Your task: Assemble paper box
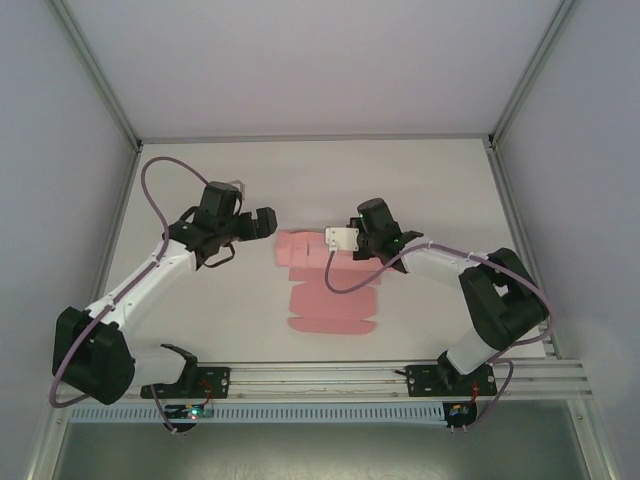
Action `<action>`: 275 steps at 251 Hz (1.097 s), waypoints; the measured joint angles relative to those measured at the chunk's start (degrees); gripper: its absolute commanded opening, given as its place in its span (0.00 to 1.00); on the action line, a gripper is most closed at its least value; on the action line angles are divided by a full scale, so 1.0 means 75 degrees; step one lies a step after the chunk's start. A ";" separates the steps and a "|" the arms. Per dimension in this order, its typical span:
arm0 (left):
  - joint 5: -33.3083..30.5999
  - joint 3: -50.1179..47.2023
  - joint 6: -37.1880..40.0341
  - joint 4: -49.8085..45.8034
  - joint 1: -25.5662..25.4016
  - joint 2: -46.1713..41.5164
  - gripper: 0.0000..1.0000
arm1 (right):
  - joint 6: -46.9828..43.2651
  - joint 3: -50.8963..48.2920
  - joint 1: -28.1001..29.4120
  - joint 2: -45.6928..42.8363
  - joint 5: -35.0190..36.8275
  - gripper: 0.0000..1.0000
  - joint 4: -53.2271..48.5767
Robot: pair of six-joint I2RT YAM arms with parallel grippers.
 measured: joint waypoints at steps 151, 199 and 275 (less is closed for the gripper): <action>0.1714 0.0309 -0.0050 0.1221 0.0787 0.1480 1.00 | -0.0070 -0.0490 0.0332 -0.0720 0.0090 0.00 0.1306; 0.2215 0.0224 0.0146 0.1440 0.0787 0.1577 1.00 | -0.0058 -0.0542 0.0364 -0.0720 0.0087 0.00 0.1411; 0.2786 -0.0146 0.0431 0.1699 0.0504 0.2259 1.00 | 0.0029 -0.0542 0.0364 -0.0720 0.0082 0.00 0.1405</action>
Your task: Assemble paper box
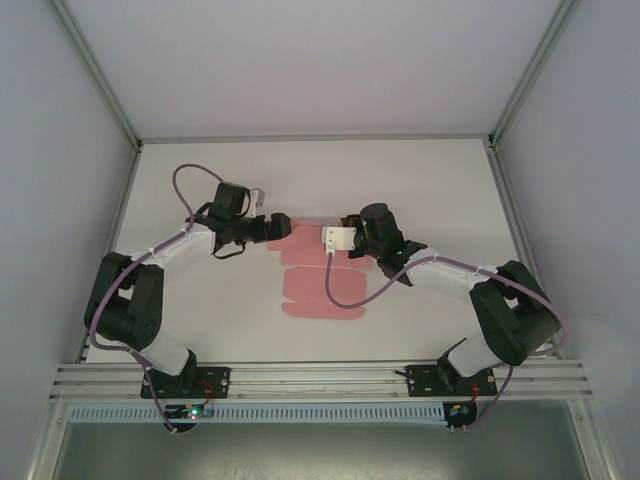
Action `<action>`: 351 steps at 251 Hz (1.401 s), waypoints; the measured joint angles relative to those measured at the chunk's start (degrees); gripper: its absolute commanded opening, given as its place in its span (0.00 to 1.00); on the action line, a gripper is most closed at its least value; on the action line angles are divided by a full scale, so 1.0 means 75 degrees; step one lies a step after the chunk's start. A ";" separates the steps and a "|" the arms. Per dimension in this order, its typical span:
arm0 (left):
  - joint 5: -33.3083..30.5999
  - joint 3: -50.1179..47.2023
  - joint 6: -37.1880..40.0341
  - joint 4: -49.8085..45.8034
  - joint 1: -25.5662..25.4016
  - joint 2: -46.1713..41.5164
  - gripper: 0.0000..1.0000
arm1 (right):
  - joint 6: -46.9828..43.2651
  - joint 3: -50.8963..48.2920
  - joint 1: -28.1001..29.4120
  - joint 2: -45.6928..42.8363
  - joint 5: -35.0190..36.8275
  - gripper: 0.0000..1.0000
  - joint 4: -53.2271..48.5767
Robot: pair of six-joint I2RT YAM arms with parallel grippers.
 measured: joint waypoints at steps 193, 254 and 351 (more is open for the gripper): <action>-0.1405 -0.0402 -0.1585 0.1186 -0.1093 0.0140 1.00 | 0.0717 -0.0160 0.0096 -0.0035 0.0396 0.00 -0.0178; -0.1413 -0.0685 -0.1976 0.1536 -0.1198 -0.0163 1.00 | 0.0892 -0.0256 0.0093 -0.0341 0.0391 0.00 -0.0289; -0.1011 -0.1373 -0.0653 0.0845 -0.0714 -0.3453 1.00 | 0.1093 -0.0268 -0.0667 -0.1437 -0.1247 0.00 -0.1274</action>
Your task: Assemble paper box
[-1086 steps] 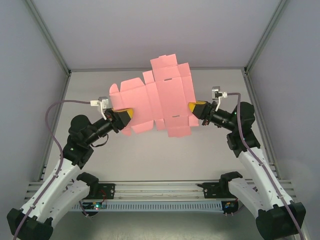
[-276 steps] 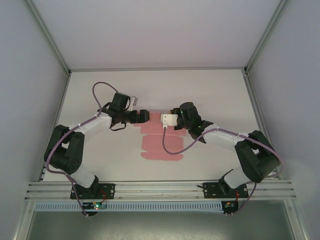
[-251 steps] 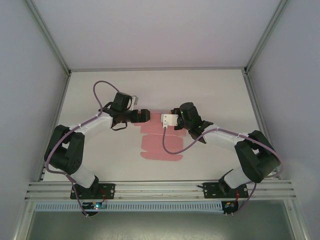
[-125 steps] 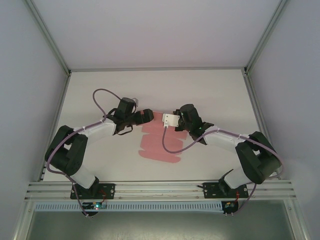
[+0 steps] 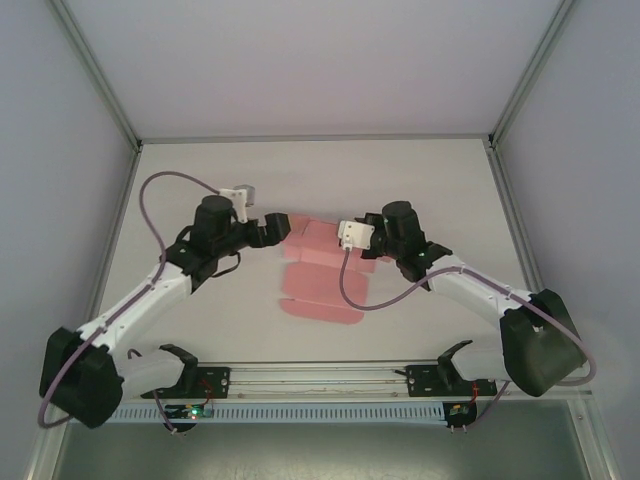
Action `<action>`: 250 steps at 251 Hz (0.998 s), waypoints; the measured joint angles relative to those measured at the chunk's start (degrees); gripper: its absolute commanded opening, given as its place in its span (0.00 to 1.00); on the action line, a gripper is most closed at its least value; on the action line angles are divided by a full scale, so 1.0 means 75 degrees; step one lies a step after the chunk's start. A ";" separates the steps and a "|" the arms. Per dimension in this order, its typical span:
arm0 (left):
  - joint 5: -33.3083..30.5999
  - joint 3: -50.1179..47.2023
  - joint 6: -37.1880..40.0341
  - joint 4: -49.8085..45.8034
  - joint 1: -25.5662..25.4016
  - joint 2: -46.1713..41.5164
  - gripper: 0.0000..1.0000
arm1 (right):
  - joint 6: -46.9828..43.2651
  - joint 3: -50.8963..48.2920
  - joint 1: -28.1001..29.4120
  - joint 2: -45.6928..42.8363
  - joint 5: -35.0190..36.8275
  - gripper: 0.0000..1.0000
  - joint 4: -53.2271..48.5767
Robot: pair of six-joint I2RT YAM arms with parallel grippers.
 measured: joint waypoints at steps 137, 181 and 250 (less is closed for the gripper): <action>0.3133 -0.1792 -0.0475 0.2882 0.0836 0.1644 0.63 | 0.0953 0.0417 -0.0737 0.0102 -0.1408 0.00 -0.0740; 0.3325 -0.1612 -0.0449 0.3290 0.0836 0.2226 0.53 | 0.1207 0.0425 -0.0892 0.0102 -0.1658 0.00 -0.0778; 0.3471 -0.1612 -0.0446 0.3748 0.0769 0.2570 0.39 | 0.1545 0.0580 -0.0994 0.0286 -0.1804 0.00 -0.0921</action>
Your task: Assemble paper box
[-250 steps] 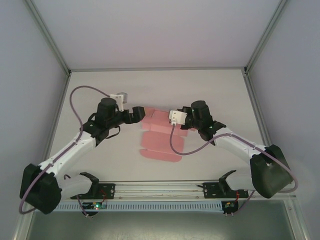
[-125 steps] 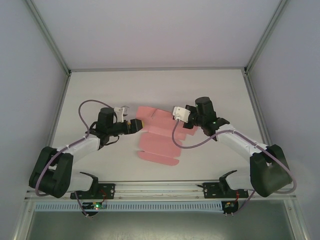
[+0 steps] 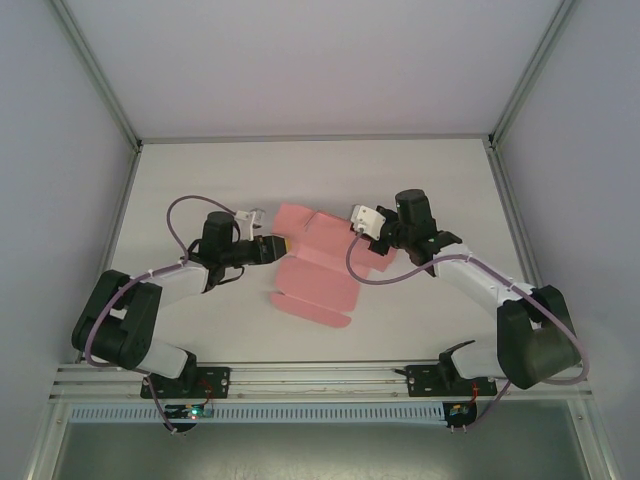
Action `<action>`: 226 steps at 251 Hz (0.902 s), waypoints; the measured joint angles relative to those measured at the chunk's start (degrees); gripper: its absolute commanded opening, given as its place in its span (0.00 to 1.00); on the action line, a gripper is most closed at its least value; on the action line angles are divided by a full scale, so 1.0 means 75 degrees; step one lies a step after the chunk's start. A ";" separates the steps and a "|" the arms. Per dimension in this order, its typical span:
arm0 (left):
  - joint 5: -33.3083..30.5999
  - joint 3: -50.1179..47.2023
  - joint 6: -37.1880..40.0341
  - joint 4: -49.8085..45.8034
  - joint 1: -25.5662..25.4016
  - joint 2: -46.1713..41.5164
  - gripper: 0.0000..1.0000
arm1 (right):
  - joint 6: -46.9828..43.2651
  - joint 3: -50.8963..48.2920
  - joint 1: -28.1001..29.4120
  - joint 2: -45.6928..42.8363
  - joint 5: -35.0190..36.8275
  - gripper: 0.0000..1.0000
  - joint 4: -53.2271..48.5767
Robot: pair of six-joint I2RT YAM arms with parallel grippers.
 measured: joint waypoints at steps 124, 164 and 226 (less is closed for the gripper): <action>0.0050 0.0000 -0.0175 0.0621 -0.0187 0.0329 0.23 | 0.0490 0.0175 -0.0169 0.0032 -0.0157 0.00 -0.0166; -0.0236 -0.0003 -0.0017 0.0571 -0.0294 0.0143 0.13 | 0.0662 0.0297 -0.0245 0.0154 -0.0157 0.00 -0.0256; -0.1274 0.0017 0.0688 0.0026 -0.0804 -0.0297 0.05 | 0.0793 0.0434 -0.0297 0.0300 -0.0262 0.00 -0.0455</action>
